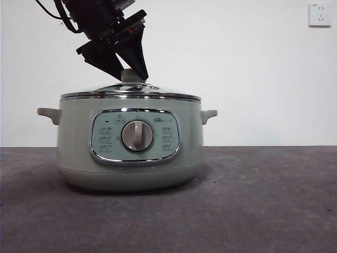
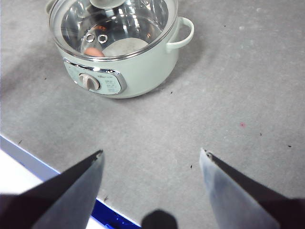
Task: Pick up the egg,open the lid,put the egg in the pot,close the lid
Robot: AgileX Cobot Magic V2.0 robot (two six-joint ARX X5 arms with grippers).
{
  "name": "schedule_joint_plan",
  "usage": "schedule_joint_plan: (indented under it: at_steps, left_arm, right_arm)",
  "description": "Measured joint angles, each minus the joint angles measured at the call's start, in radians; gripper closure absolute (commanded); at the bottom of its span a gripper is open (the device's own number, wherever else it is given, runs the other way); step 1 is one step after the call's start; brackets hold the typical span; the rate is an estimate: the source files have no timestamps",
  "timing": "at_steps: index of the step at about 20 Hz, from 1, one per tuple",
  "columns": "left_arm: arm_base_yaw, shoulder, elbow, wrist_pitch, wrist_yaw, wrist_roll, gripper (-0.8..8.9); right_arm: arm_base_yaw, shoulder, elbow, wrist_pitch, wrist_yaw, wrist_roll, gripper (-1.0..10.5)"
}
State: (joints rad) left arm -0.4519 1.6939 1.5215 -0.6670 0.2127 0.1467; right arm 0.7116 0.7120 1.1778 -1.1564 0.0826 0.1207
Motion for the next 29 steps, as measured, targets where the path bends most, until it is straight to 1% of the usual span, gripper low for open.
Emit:
schedule_joint_plan:
  at_steps: [1,2,8,12,16,19,24,29]
  left_arm:
    - [0.000,0.000,0.000,0.000,0.000,-0.001,4.30]
    - [0.000,0.000,0.000,0.000,0.000,-0.001,4.09]
    - [0.000,-0.003,-0.001,-0.006,0.005,-0.016,4.06]
    - [0.011,-0.020,-0.005,-0.038,0.004,-0.028,4.06]
    - [0.019,-0.114,-0.009,-0.078,0.003,-0.035,4.06]
    - [0.019,-0.242,-0.009,-0.163,0.003,-0.035,4.06]
    - [0.019,-0.457,-0.009,-0.381,0.008,-0.035,4.06]
    - [0.019,-0.601,-0.009,-0.519,0.084,-0.048,4.07]
  right_arm:
    - [0.000,0.000,0.000,0.000,0.000,0.000,6.0]
    - [0.000,0.000,0.000,0.000,0.000,0.000,6.0]
    - [0.000,0.000,0.000,0.000,0.000,0.000,6.0]
    - [0.000,0.000,0.000,0.000,0.000,0.000,6.0]
    - [0.000,0.000,0.000,0.000,0.000,0.000,6.0]
    - [0.000,0.000,0.000,0.000,0.000,0.000,6.0]
    - [0.000,0.000,0.000,0.000,0.000,0.000,6.0]
    - [0.000,0.000,0.000,0.000,0.000,0.000,6.0]
